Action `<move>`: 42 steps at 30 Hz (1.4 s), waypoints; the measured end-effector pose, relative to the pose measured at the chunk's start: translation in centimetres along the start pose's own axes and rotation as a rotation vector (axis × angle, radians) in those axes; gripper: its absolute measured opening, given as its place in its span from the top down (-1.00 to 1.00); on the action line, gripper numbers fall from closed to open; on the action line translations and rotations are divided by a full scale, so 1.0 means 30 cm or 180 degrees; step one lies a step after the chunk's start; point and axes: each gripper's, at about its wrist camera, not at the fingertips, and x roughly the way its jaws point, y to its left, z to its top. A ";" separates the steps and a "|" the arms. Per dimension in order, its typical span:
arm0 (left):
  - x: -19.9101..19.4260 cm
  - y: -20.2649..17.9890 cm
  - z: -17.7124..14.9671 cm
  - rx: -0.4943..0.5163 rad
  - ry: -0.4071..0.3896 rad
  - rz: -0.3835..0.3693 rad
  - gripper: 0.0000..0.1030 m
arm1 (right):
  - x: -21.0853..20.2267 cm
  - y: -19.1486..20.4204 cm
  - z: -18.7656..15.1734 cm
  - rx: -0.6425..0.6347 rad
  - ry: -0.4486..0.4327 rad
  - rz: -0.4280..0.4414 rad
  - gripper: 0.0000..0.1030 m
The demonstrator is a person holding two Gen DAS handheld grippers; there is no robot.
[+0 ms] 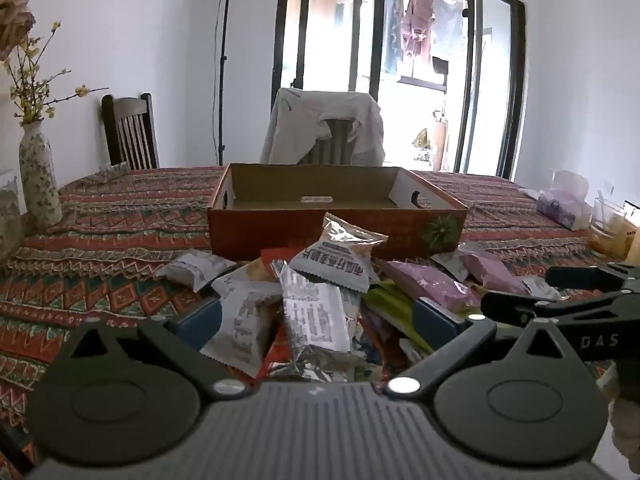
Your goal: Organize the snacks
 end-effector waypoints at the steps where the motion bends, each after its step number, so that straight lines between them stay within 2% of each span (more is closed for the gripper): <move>1: 0.001 0.002 0.000 -0.0003 -0.0007 0.0007 -1.00 | 0.000 0.001 0.000 -0.0008 -0.0003 -0.0002 -1.00; 10: 0.032 0.013 -0.010 -0.0082 -0.0011 0.0042 -1.00 | 0.023 -0.035 0.008 0.0008 0.0032 0.0013 -1.00; 42: 0.039 0.024 -0.026 -0.0238 0.0031 -0.0025 -1.00 | 0.024 -0.004 -0.002 -0.0016 0.0053 0.0003 -1.00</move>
